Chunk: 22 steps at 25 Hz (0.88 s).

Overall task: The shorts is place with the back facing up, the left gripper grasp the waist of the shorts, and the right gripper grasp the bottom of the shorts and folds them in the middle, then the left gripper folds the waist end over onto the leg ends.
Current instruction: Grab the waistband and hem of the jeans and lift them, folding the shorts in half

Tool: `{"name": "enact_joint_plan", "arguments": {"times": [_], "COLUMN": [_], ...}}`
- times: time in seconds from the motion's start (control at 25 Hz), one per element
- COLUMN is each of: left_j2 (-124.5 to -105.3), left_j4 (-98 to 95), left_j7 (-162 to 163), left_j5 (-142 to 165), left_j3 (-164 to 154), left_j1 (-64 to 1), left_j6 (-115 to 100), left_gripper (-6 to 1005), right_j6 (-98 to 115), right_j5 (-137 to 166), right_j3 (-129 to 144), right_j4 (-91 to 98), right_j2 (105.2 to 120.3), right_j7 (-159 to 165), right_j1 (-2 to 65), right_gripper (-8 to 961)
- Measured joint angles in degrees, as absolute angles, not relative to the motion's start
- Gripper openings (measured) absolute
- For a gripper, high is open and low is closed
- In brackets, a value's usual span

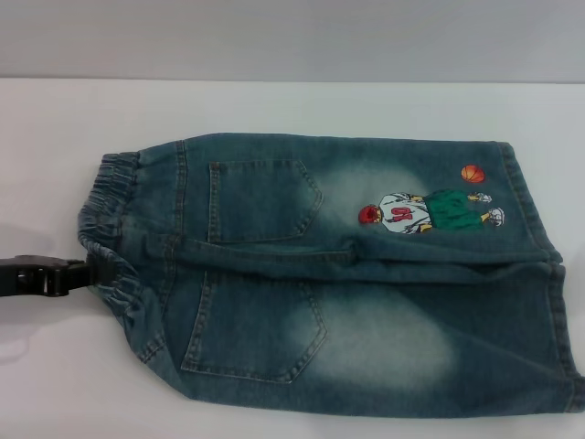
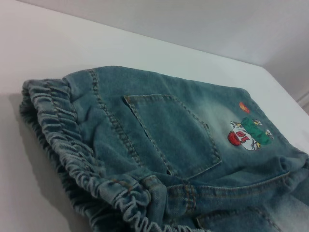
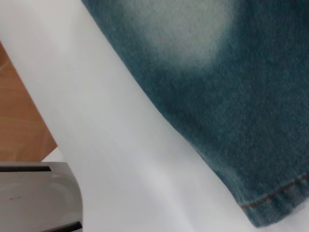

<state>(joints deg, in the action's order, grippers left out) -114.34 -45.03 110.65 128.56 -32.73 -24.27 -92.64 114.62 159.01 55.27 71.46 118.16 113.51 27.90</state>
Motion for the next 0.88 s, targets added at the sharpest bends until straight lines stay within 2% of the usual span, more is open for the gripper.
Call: {"name": "enact_joint_plan", "arguments": {"times": [0.88], "left_j2": [-114.35], "left_j4": [-44.91], "left_j7": [110.83], "left_j5": [128.68], "left_j3": [-32.84], "left_j1": [-23.95], "left_j6": [-92.9], "left_gripper": [33], "right_j6": [112.23], "right_j5": [159.71], "right_j3": [55.96], "right_j4": [70.13], "right_j2": [118.69], "right_j7": [113.56], "right_j1": [28.71], "right_gripper": [633]}}
